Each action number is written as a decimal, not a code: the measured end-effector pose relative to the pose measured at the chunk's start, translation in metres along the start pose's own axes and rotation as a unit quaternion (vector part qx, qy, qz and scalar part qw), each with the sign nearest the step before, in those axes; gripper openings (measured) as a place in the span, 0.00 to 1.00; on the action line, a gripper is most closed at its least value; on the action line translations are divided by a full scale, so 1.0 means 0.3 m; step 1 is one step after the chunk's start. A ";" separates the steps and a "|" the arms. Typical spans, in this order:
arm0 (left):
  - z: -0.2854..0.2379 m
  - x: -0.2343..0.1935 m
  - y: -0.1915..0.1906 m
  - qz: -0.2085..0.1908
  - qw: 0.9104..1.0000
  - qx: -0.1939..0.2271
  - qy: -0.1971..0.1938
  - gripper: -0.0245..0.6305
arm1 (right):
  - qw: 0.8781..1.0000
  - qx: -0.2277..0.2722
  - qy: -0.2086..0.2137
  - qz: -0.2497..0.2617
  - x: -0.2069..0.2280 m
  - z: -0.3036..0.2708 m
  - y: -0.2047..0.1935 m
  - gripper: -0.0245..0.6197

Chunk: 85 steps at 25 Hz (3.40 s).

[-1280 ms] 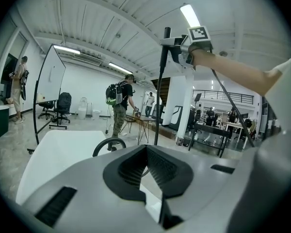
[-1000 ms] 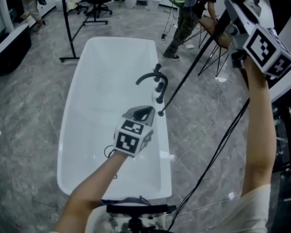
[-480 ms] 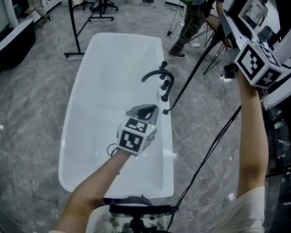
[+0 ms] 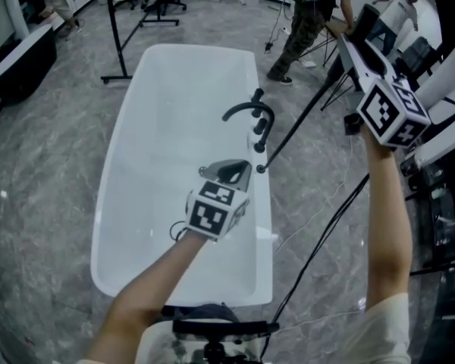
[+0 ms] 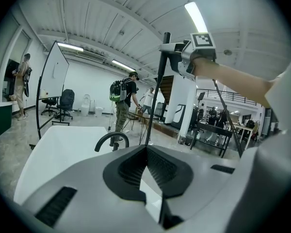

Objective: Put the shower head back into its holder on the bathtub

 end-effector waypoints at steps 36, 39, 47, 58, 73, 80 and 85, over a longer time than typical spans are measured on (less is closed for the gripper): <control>-0.040 -0.040 -0.072 0.015 1.000 -0.019 0.004 0.05 | 0.998 -0.045 -0.002 0.049 -0.033 0.011 -0.311 0.26; -0.052 -0.033 -0.073 0.017 1.000 -0.020 0.003 0.05 | 0.998 -0.054 -0.003 0.043 -0.026 0.023 -0.344 0.26; -0.087 -0.043 -0.070 0.014 1.000 -0.017 -0.003 0.05 | 0.997 -0.077 -0.006 0.027 -0.041 0.051 -0.450 0.26; -0.139 -0.057 -0.114 0.020 0.999 -0.031 -0.007 0.05 | 0.993 -0.114 -0.011 0.000 -0.049 0.079 -0.638 0.26; -0.248 -0.085 -0.182 0.031 0.999 -0.042 -0.012 0.05 | 0.988 -0.155 -0.011 -0.026 -0.032 0.109 -0.875 0.26; -0.271 -0.109 -0.219 0.031 0.998 -0.049 -0.007 0.05 | 0.986 -0.165 -0.012 -0.032 -0.048 0.124 -0.984 0.26; -0.317 -0.110 -0.243 0.023 0.998 -0.051 -0.016 0.05 | 0.984 -0.172 -0.017 -0.042 -0.047 0.137 -1.069 0.26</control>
Point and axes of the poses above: the fingertips, and each gripper's own axes: z backward along the fingers, x to its right, y out of its top, the point moved 9 cm from there along z, backward along the fingers, and after that the axes turned 15 degrees about -y, right-handed, at the moved point
